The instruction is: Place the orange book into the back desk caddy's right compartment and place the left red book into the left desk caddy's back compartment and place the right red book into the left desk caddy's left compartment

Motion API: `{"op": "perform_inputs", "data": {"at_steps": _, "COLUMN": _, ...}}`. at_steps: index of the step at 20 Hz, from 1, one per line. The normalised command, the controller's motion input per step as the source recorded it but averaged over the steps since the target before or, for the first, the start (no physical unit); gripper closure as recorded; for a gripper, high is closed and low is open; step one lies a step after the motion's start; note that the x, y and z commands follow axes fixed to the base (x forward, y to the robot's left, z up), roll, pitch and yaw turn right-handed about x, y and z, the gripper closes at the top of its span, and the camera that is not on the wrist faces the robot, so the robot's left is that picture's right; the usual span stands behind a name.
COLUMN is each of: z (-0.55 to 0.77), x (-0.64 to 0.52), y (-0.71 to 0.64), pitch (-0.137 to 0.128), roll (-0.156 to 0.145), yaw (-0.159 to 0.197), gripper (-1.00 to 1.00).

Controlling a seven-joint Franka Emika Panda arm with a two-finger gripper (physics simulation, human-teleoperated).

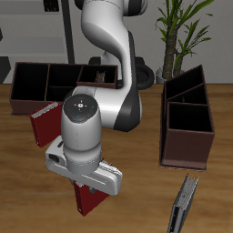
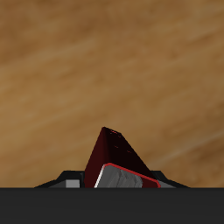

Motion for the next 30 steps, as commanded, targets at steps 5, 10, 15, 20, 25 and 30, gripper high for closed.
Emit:
{"op": "perform_inputs", "data": {"at_steps": 5, "z": 0.29, "x": -0.17, "y": 0.05, "pitch": -0.032, "roll": 0.002, "yaw": 0.008, "gripper": 1.00}}
{"op": "perform_inputs", "data": {"at_steps": 10, "z": 0.86, "x": -0.42, "y": 0.08, "pitch": -0.080, "roll": -0.034, "yaw": 0.059, "gripper": 1.00}}
{"op": "perform_inputs", "data": {"at_steps": 15, "z": 0.76, "x": -0.50, "y": 0.10, "pitch": -0.010, "roll": -0.047, "yaw": 0.091, "gripper": 1.00}}
{"op": "perform_inputs", "data": {"at_steps": 20, "z": 0.84, "x": -0.82, "y": 0.11, "pitch": -0.061, "roll": -0.043, "yaw": 0.090, "gripper": 1.00}}
{"op": "perform_inputs", "data": {"at_steps": 25, "z": 0.47, "x": -0.69, "y": 0.05, "pitch": -0.071, "roll": -0.036, "yaw": 0.106, "gripper": 1.00}}
{"op": "perform_inputs", "data": {"at_steps": 30, "z": 0.38, "x": -0.88, "y": 0.23, "pitch": -0.081, "roll": 0.066, "yaw": 0.084, "gripper": 1.00}}
